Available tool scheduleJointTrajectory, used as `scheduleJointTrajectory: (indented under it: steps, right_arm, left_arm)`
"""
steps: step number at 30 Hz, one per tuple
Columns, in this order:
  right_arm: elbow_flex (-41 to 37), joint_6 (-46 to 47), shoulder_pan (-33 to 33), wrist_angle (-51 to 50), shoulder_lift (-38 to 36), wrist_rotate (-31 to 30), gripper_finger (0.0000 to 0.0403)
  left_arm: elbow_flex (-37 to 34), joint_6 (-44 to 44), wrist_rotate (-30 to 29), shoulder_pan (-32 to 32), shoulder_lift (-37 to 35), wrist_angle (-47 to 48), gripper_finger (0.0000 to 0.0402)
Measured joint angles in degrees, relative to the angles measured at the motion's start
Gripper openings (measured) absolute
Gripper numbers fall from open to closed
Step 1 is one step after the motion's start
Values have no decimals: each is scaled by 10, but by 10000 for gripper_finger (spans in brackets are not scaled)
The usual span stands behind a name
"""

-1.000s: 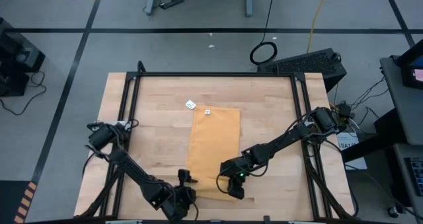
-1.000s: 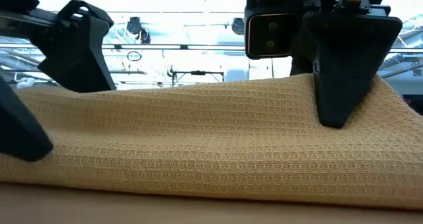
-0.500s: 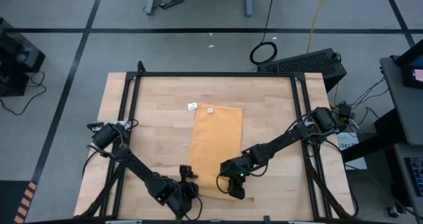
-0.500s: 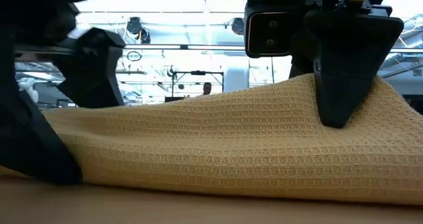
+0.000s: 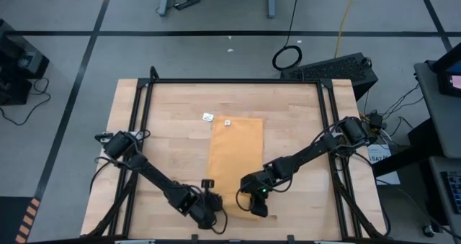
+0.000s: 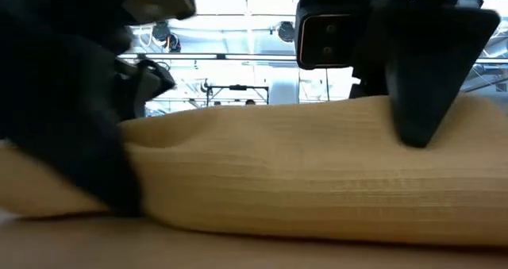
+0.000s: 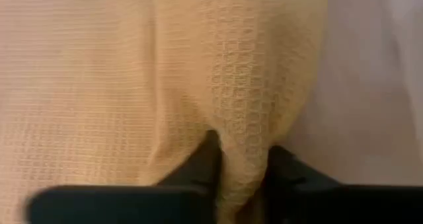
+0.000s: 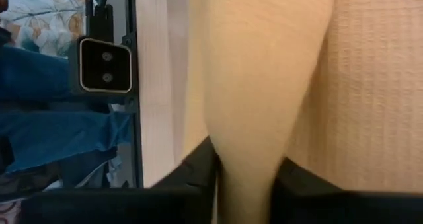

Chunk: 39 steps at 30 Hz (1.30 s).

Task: Roll towel into tight, uniform cylinder
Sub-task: Roll the orange towel

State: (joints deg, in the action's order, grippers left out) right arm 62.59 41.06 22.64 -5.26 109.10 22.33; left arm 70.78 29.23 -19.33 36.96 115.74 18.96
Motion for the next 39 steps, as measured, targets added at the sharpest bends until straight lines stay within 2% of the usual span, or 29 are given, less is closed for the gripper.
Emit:
scheduleJointTrajectory:
  steps: [2, 3, 7, 10, 13, 17, 21, 27, 32, 39]
  right_arm:
    - [0, -1, 0, -13, -9, 11, 119]
    - [0, -2, -1, -26, -16, 16, 142]
    - [0, -25, -1, -113, -65, 10, 234]
    - [0, -20, 0, -204, -116, -38, 294]
    - [0, 5, 18, -269, -166, -130, 332]
    - [0, 31, 70, -275, -198, -261, 350]
    - [0, 32, 118, -214, -180, -329, 359]
    - [0, 29, 159, -129, -112, -343, 396]
    - [3, 21, 173, -136, -68, -351, 396]
    - [5, 15, 171, -99, -50, -386, 400]
  left_arm:
    - [0, 7, 11, -9, 0, -2, 27]
    - [0, 11, 24, -13, -1, -2, 19]
    - [0, 18, 57, -31, -2, -2, 34]
    - [0, 18, 86, -44, -6, -7, 39]
    - [0, 20, 121, -58, -8, -12, 31]
    - [0, 37, 165, -75, -10, -11, 23]
    - [0, 50, 212, -91, -12, -9, 30]
    - [0, 85, 290, -120, -13, -8, 36]
    - [-1, 104, 316, -132, -19, 0, 37]
    - [-2, 146, 367, -145, -20, 4, 38]
